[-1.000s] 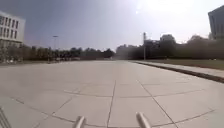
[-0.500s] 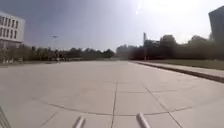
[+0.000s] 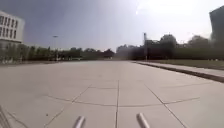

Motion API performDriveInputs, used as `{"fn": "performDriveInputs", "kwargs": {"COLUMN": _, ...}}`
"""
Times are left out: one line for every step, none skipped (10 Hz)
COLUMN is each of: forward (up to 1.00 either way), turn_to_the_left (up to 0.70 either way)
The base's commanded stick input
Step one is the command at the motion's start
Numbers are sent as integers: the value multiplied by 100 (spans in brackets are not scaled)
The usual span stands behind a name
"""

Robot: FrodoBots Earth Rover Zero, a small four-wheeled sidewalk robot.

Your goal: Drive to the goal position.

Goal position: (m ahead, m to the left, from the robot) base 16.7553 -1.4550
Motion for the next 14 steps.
{"fn": "performDriveInputs", "kwargs": {"forward": 100, "turn_to_the_left": 0}}
{"fn": "performDriveInputs", "kwargs": {"forward": 100, "turn_to_the_left": 0}}
{"fn": "performDriveInputs", "kwargs": {"forward": 100, "turn_to_the_left": 0}}
{"fn": "performDriveInputs", "kwargs": {"forward": 100, "turn_to_the_left": 0}}
{"fn": "performDriveInputs", "kwargs": {"forward": 100, "turn_to_the_left": 0}}
{"fn": "performDriveInputs", "kwargs": {"forward": 100, "turn_to_the_left": 0}}
{"fn": "performDriveInputs", "kwargs": {"forward": 100, "turn_to_the_left": 0}}
{"fn": "performDriveInputs", "kwargs": {"forward": 100, "turn_to_the_left": 0}}
{"fn": "performDriveInputs", "kwargs": {"forward": 100, "turn_to_the_left": 0}}
{"fn": "performDriveInputs", "kwargs": {"forward": 100, "turn_to_the_left": 0}}
{"fn": "performDriveInputs", "kwargs": {"forward": 100, "turn_to_the_left": 0}}
{"fn": "performDriveInputs", "kwargs": {"forward": 100, "turn_to_the_left": 0}}
{"fn": "performDriveInputs", "kwargs": {"forward": 100, "turn_to_the_left": 0}}
{"fn": "performDriveInputs", "kwargs": {"forward": 100, "turn_to_the_left": 0}}
